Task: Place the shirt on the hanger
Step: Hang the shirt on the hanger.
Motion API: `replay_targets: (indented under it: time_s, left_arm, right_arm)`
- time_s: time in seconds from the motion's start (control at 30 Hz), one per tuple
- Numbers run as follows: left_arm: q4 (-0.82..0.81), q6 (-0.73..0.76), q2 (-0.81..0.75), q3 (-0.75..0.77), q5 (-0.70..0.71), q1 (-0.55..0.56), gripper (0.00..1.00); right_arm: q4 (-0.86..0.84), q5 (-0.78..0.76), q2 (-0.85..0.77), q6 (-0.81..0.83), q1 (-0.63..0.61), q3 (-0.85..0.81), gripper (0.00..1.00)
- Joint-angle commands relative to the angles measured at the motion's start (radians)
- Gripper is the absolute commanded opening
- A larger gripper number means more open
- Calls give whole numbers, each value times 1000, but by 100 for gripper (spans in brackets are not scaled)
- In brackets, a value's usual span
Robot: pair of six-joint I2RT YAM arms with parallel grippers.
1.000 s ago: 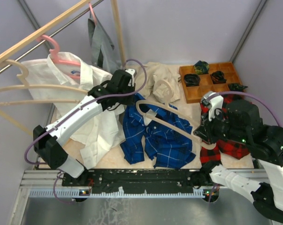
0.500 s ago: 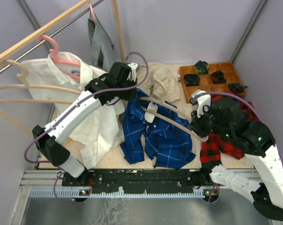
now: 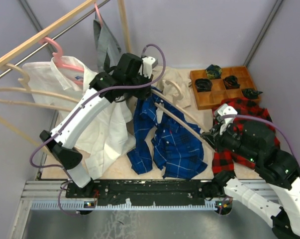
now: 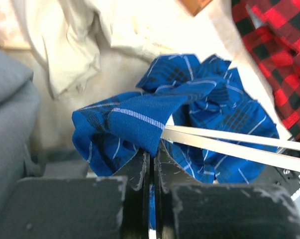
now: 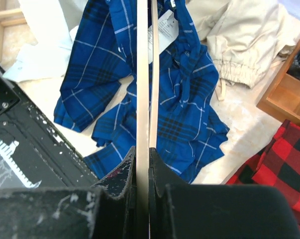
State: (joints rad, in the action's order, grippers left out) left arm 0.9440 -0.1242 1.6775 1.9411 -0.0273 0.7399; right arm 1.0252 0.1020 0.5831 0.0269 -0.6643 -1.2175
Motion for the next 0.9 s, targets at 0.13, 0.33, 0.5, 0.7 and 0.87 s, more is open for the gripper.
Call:
replay_targets:
  time_s: [0.13, 0.33, 0.5, 0.7, 0.87]
  left_arm:
    - [31, 129, 183, 424, -117, 7, 0]
    - [1, 183, 191, 421, -135, 9, 0]
    - [9, 206, 106, 250, -95, 10, 0]
    - [14, 235, -52, -12, -47, 10, 0]
    - [36, 247, -183, -139, 14, 10, 0]
  right_arm:
    - [-174, -84, -59, -138, 6, -7, 0]
    - [-310, -104, -77, -198, 6, 104, 0]
    - [-388, -19, -16, -178, 6, 144, 0]
    - [-430, 126, 32, -113, 6, 183, 0]
    - [-511, 210, 37, -146, 5, 257, 0]
